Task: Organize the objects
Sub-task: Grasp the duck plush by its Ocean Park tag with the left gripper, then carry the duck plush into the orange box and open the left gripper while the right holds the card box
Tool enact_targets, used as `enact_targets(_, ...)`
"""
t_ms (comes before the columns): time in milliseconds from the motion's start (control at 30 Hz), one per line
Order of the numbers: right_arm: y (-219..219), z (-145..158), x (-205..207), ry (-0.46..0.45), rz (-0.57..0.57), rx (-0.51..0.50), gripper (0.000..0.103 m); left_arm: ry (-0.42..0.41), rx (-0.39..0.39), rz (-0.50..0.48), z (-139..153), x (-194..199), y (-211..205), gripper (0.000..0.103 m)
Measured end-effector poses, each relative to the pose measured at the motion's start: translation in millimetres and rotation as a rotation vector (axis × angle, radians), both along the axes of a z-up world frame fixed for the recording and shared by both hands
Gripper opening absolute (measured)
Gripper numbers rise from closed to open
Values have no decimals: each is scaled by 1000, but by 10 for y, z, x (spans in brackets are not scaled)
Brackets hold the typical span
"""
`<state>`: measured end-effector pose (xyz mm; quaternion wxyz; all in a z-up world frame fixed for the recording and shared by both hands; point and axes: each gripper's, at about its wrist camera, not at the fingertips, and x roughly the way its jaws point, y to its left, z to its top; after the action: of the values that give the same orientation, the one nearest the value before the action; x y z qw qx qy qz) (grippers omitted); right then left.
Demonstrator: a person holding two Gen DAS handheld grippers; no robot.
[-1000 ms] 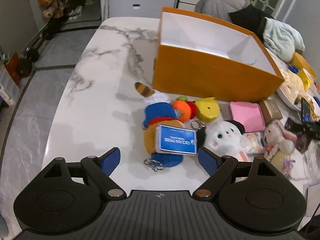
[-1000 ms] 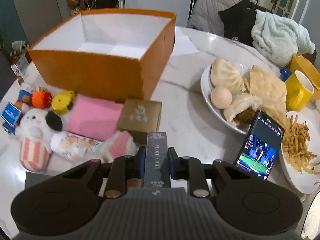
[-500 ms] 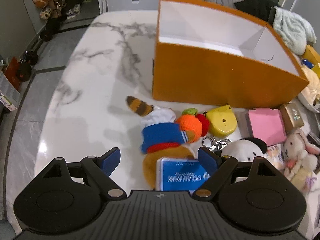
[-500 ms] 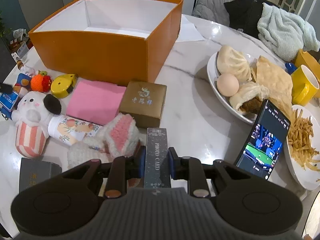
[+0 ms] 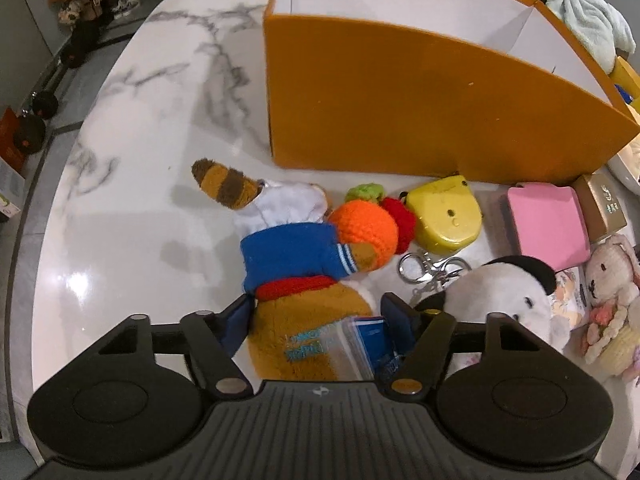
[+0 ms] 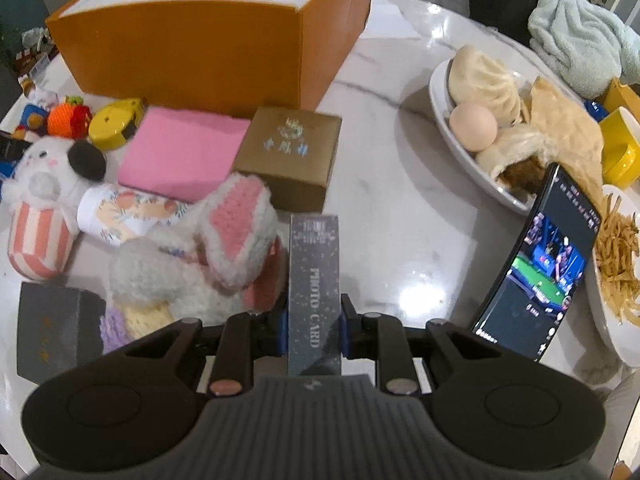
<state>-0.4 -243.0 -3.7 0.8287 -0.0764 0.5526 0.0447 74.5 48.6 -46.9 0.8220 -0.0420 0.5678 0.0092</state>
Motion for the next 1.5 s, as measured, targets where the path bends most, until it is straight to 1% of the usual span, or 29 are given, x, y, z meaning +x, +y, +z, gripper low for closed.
enact_targets(67,6,-35,7,10,-4,1,28,-4,-11,-4,-9,-14,21,80)
enact_targets(100,6,-47,6,11,-6,3,29,-7,-8,-10,-10,-24,21,77)
enact_targets(167,7,-60,5,6,-8,4,30,-14,-3,-16,-3,-30,14,77)
enact_targets(267,-28,-76,7,2,-22,23,32,-38,-21,-9,-4,-47,30,76)
enact_targets(367,-71,-89,3,-13,-39,53,33,-48,-20,-10,-12,-27,57,75)
enact_targets(433,-93,-92,12,-12,-58,66,32,-47,-20,-19,-16,-13,70,72)
enact_targets(500,-72,-72,15,-17,-54,42,26,-59,-40,-24,-4,-30,101,68)
enact_targets(533,-61,-54,15,-18,-51,35,25,-67,-54,-18,6,-43,134,66)
enact_targets(633,-36,-9,-1,-27,-41,29,25,-72,-82,-1,40,-100,200,65)
enact_targets(800,-56,71,-24,-40,-44,32,25,-88,-94,-14,190,-186,263,65)
enact_targets(1200,-160,522,-127,-144,-87,93,25,-192,-164,6,722,-277,492,65)
enact_targets(1433,-12,918,-77,-231,-51,139,25,-238,-205,-22,1045,-116,434,65)
enact_targets(1500,59,1039,-13,-254,-36,146,25,-251,-201,-34,1137,-24,378,65)
